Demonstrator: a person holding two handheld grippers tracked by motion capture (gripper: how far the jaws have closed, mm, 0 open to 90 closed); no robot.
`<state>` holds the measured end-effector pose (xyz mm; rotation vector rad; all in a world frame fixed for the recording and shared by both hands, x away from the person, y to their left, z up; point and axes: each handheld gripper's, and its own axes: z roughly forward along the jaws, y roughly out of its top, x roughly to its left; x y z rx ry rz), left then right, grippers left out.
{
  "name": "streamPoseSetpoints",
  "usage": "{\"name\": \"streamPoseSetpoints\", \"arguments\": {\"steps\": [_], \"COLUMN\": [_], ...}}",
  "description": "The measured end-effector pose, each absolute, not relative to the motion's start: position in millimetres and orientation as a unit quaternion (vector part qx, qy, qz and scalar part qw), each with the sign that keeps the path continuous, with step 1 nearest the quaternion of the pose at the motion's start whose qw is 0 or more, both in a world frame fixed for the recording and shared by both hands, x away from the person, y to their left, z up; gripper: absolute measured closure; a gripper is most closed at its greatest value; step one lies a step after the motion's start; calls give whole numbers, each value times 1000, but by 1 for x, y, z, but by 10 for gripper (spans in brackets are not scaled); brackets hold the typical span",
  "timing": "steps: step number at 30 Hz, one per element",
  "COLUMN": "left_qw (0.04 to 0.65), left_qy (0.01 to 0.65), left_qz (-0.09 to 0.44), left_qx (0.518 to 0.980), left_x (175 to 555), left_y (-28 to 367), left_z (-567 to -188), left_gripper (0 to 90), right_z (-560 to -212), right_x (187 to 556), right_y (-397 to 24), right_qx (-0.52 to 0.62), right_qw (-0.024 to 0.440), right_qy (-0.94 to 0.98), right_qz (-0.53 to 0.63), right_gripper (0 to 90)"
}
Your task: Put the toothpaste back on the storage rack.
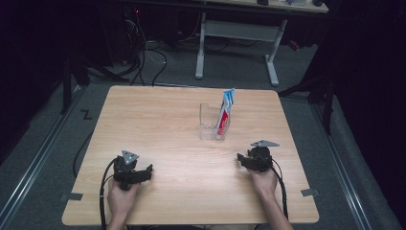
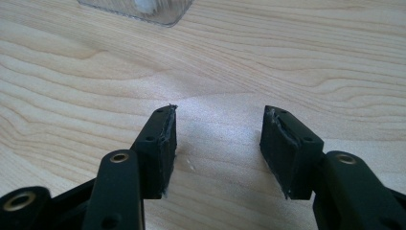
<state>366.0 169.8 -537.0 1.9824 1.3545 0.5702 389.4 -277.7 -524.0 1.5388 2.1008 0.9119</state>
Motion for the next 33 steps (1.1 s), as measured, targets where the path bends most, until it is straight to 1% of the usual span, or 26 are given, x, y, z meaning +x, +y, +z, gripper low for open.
{"name": "streamPoseSetpoints", "arguments": {"steps": [14, 24, 33], "left_qw": [331, 331, 332], "left_qy": [518, 518, 517], "left_qz": [218, 218, 217], "left_qx": [758, 758, 759], "left_x": [366, 366, 365], "left_y": [170, 170, 169], "left_z": [-537, -537, -537], "left_gripper": [157, 157, 157], "right_z": [-526, -531, -531], "right_x": [390, 386, 384], "right_y": [-275, -271, -271], "right_qx": [544, 528, 532], "right_qw": [209, 237, 240], "right_qy": [747, 750, 748], "right_qz": [321, 320, 318], "right_gripper": [462, 448, 423]}}
